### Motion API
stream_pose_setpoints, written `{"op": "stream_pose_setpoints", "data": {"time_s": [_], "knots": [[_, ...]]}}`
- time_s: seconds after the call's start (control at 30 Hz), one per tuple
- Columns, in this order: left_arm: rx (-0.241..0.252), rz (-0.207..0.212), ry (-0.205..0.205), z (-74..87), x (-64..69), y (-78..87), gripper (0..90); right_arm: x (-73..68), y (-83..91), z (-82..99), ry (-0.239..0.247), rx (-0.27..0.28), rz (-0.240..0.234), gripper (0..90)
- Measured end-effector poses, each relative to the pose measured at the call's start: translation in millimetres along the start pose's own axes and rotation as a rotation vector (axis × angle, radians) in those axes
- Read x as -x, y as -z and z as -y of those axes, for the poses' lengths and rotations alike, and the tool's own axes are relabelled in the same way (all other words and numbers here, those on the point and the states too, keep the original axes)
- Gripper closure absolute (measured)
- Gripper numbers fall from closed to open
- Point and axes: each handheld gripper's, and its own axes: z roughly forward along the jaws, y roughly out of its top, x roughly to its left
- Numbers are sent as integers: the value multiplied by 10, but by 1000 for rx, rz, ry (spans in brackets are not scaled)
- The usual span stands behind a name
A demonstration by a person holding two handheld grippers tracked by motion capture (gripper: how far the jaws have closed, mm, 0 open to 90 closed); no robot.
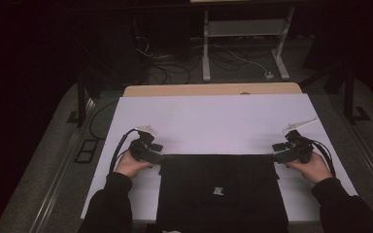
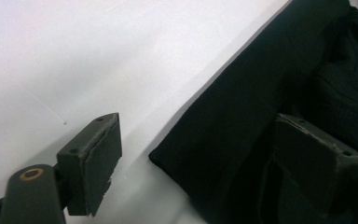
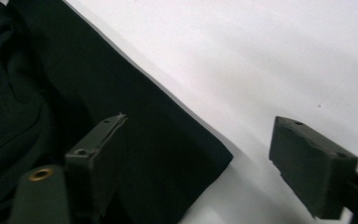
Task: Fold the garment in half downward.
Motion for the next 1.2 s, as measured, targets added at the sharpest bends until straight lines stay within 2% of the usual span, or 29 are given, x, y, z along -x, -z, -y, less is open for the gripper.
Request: {"op": "stream_pose_setpoints", "data": {"time_s": [0.13, 0.2, 0.3, 0.47, 0.57, 0.63, 0.83, 1.07, 1.2], "knots": [[4, -4, 5, 6, -9, -14, 261, 4, 1, 11, 1, -3, 8, 285], [2, -16, -4, 7, -7, -23, 294, 12, 6, 11, 3, 0, 9, 371], [-3, -31, -11, 8, -5, -35, 353, 24, 1, 15, -7, 1, 14, 428], [-9, -44, -11, 17, -21, -47, 389, 46, -23, 30, -11, -14, 24, 477], [-15, -79, -10, 20, -28, -48, 432, 56, -25, 36, -13, -16, 21, 512], [-18, -86, -9, 25, -27, -53, 465, 55, -29, 42, -11, -15, 29, 555], [-25, -86, -24, 24, -11, -65, 557, 47, -49, 48, -10, -29, 7, 663], [-38, -107, -52, 45, 38, -76, 744, 44, -64, 55, -13, -39, -26, 818], [-39, -111, -27, 51, 46, -77, 816, 35, -71, 57, -23, -46, -33, 856]]}}
